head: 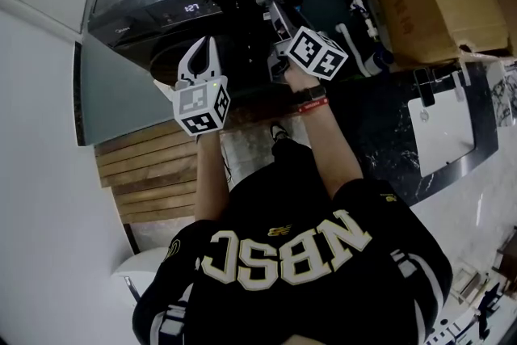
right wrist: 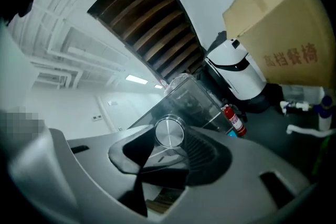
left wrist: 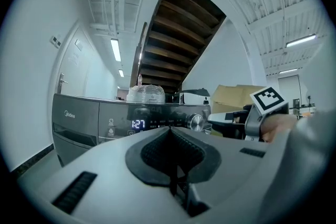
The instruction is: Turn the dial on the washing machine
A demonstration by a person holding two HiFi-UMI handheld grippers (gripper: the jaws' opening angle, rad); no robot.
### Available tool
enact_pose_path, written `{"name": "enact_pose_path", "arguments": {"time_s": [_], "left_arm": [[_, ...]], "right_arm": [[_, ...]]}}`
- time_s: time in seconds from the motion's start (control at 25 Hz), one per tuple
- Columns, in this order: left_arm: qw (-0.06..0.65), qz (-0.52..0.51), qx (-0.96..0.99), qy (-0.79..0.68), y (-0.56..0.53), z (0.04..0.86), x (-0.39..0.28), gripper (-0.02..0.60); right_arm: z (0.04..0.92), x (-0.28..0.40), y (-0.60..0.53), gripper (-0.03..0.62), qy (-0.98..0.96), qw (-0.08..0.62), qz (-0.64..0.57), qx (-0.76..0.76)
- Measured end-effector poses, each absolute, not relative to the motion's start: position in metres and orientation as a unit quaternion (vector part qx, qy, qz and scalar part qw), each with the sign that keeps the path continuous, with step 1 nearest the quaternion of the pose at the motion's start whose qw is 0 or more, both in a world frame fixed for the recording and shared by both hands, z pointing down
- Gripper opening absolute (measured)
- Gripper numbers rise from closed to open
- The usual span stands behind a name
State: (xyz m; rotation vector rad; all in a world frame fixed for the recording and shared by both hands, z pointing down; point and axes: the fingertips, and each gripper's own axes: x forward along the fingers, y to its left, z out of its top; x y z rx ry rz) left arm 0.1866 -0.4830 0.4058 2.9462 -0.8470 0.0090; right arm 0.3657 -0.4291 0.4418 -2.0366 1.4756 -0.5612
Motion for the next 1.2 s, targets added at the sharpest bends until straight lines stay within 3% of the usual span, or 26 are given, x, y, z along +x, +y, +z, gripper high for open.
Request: {"name": "enact_pose_path", "arguments": {"time_s": [0.48,0.76,1.2], "left_arm": [[0.024,0.001,0.966,-0.256,-0.445,0.404,0.166,0.015],[0.018,-0.007,0.969,-0.246,-0.422,0.4,0.151,0.015],[0.004,-0.021,0.97,-0.243,-0.394,0.395,0.126,0.015]], "right_arm": [[0.43,0.312,-0.372,0.082,0.579,0.083,-0.1,-0.805],[0.433,0.285,-0.346,0.032,0.585,0.039,-0.067,-0.807],[0.426,0.257,-0.311,0.008,0.585,0.026,-0.04,-0.81]]}}
